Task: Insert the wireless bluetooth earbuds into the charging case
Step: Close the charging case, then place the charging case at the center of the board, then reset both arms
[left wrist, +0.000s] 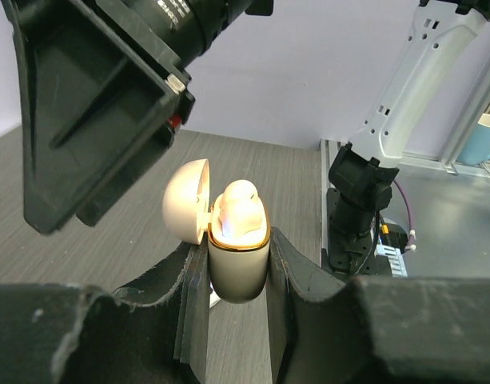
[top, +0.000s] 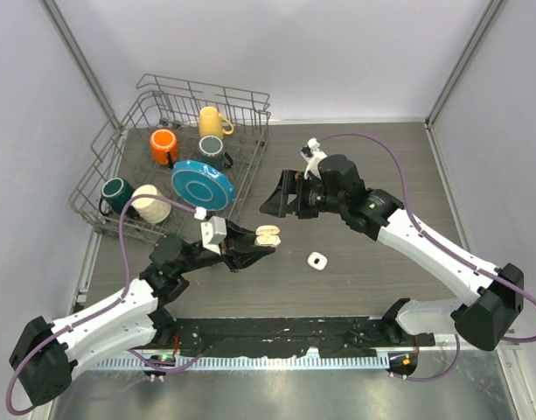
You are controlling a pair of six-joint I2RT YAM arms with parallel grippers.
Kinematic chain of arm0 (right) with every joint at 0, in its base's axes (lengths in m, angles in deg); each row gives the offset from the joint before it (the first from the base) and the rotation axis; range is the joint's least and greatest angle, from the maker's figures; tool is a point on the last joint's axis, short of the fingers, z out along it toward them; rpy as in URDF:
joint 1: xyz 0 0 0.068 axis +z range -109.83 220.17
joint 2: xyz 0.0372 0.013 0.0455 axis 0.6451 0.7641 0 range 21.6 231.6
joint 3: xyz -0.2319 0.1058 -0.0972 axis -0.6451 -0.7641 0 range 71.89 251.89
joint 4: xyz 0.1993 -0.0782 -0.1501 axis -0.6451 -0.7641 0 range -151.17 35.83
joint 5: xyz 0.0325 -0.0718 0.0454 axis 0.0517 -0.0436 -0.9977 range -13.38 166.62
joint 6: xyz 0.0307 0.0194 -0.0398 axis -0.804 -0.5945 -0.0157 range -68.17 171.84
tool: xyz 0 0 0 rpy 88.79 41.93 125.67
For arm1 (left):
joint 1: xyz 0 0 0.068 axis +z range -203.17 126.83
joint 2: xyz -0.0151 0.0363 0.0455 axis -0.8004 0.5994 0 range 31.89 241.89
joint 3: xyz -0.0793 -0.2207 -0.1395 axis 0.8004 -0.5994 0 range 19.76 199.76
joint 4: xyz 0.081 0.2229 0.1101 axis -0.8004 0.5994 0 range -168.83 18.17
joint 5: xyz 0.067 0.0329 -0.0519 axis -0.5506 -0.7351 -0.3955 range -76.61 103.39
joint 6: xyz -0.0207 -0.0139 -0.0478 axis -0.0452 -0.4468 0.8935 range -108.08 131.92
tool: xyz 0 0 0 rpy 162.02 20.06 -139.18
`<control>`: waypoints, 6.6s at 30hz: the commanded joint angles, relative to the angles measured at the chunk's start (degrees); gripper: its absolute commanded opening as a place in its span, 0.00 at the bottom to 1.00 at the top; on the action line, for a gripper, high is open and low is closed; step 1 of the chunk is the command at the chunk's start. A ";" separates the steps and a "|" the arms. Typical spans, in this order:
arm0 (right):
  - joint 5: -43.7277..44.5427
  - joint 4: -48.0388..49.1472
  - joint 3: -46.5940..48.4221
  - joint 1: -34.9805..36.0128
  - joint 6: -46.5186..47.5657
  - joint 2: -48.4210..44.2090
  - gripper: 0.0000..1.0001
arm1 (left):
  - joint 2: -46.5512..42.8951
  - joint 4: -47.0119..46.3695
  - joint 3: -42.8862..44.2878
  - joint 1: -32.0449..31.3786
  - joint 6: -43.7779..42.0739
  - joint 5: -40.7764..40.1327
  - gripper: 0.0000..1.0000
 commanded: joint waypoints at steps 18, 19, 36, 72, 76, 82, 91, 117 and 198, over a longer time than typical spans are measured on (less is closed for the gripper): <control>4.24 -0.66 -3.50 6.67 1.28 -7.82 0.90 | 0.91 -3.37 1.95 -1.00 2.50 -5.57 0.00; 4.33 -0.57 -3.94 6.67 1.28 -8.17 0.90 | 1.00 -3.37 1.95 -1.00 2.50 -5.93 0.00; 45.72 -9.70 -12.73 3.51 -13.66 -20.65 0.91 | 14.60 35.29 21.19 -6.18 7.76 -19.81 0.00; 55.92 -15.59 -18.18 1.48 -19.90 -29.27 0.91 | 45.03 30.65 25.06 -16.29 30.62 -17.62 0.01; 55.57 -15.51 -18.62 1.48 -19.99 -29.18 0.91 | 48.54 30.12 26.55 -16.73 32.64 -18.84 0.03; 55.22 -15.51 -18.88 1.48 -19.99 -29.10 0.91 | 52.59 33.02 30.33 -17.52 33.09 -20.69 0.06; 55.83 -15.59 -19.06 1.48 -19.82 -29.01 0.91 | 55.67 33.90 31.22 -17.61 34.14 -20.43 0.17; 55.39 -14.89 -19.15 1.48 -19.82 -27.43 0.91 | 55.67 44.88 34.03 -17.70 30.98 -24.82 0.41; 53.90 -12.52 -21.70 1.04 -17.18 -25.85 0.91 | 17.36 56.81 32.71 -18.05 11.82 -60.50 1.00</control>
